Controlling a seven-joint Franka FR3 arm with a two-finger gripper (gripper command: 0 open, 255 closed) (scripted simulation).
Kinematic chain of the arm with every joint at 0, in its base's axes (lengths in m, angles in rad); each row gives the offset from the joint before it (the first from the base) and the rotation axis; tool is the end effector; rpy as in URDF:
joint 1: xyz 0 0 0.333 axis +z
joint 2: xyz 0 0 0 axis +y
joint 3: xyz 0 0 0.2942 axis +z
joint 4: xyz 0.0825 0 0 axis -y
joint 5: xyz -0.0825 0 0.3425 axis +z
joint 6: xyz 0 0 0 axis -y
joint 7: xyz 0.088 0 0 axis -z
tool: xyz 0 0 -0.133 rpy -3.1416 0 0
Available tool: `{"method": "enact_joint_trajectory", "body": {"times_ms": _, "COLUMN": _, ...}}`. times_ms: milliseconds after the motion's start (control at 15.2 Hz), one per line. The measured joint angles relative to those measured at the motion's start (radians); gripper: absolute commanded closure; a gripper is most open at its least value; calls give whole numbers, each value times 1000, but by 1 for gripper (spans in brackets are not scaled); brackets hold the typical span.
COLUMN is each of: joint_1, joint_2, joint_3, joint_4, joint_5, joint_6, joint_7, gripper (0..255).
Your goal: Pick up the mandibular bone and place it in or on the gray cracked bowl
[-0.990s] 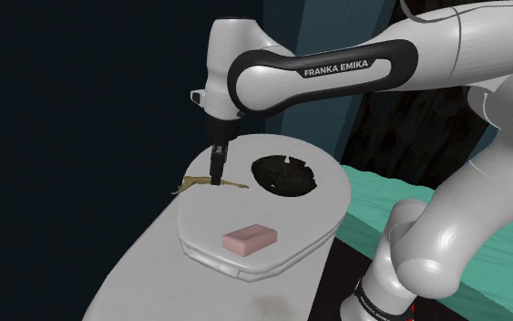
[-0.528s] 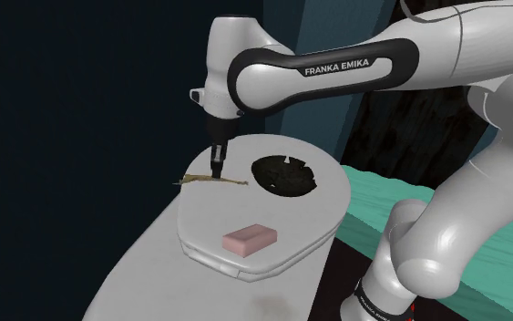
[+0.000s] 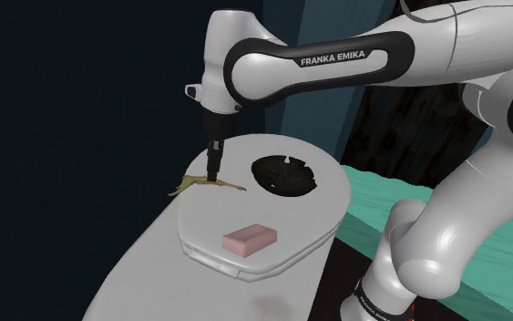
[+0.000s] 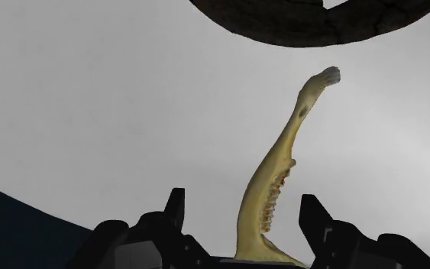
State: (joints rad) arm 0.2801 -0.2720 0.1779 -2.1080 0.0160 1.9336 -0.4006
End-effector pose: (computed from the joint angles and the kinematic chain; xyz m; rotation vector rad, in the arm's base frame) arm 0.4042 0.2066 0.5025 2.8321 1.2808 0.1468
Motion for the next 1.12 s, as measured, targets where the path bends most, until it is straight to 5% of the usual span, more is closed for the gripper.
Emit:
{"method": "enact_joint_trajectory", "body": {"times_ms": 264, "joint_1": 14, "joint_2": 38, "joint_3": -20, "joint_4": 44, "joint_5": 38, "joint_6": -3, "joint_7": -113, "gripper": 0}}
{"method": "enact_joint_trajectory", "body": {"times_ms": 990, "joint_1": 17, "joint_2": 55, "joint_3": -18, "joint_4": -8, "joint_5": 41, "joint_6": 67, "joint_7": -120, "gripper": 0}}
{"method": "enact_joint_trajectory", "body": {"times_ms": 1056, "joint_1": 17, "joint_2": 55, "joint_3": -18, "joint_4": -8, "joint_5": 41, "joint_6": 67, "joint_7": -120, "gripper": 255}}
{"method": "enact_joint_trajectory", "body": {"times_ms": 1122, "joint_1": 17, "joint_2": 53, "joint_3": -17, "joint_4": -7, "joint_5": 42, "joint_6": 66, "joint_7": -120, "gripper": 255}}
